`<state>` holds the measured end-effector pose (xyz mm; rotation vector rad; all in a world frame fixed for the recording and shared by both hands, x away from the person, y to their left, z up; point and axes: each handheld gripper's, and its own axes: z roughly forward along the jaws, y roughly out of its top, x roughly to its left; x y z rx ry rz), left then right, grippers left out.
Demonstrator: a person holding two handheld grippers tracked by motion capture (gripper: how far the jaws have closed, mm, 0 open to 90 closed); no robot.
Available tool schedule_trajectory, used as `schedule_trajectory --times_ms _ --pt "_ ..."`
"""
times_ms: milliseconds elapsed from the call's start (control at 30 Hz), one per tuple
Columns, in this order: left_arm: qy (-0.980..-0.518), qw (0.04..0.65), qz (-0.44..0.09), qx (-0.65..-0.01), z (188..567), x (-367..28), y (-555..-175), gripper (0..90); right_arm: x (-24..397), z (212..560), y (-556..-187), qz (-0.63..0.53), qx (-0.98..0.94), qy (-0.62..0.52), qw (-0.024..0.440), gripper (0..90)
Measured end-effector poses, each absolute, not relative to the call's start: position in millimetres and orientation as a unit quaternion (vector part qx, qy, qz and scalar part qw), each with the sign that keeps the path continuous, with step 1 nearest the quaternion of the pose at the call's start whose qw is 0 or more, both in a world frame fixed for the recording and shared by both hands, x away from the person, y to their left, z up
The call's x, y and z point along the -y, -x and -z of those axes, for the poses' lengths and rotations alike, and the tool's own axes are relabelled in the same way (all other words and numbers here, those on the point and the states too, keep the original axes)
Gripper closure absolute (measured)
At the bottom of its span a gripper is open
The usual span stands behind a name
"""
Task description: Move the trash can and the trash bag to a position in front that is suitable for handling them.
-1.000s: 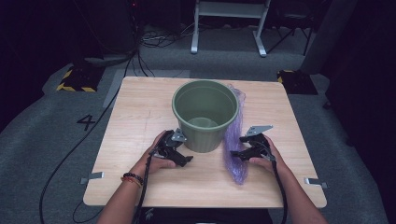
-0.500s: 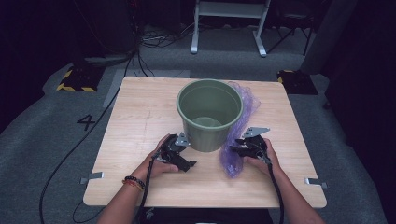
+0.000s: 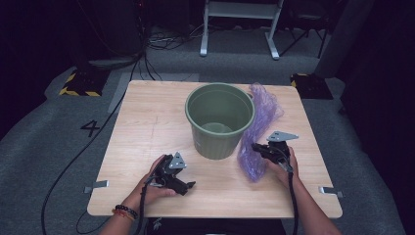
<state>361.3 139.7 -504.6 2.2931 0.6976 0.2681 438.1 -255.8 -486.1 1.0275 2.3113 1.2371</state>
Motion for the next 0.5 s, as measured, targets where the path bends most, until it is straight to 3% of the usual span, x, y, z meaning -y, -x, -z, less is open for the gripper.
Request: schedule_trajectory --times_ms 500 --pt "-0.887 0.358 -0.104 -0.273 504.6 -148.7 -366.4 3.4 283.4 470.3 -434.0 -0.480 -0.770 -0.378 0.187 88.9"
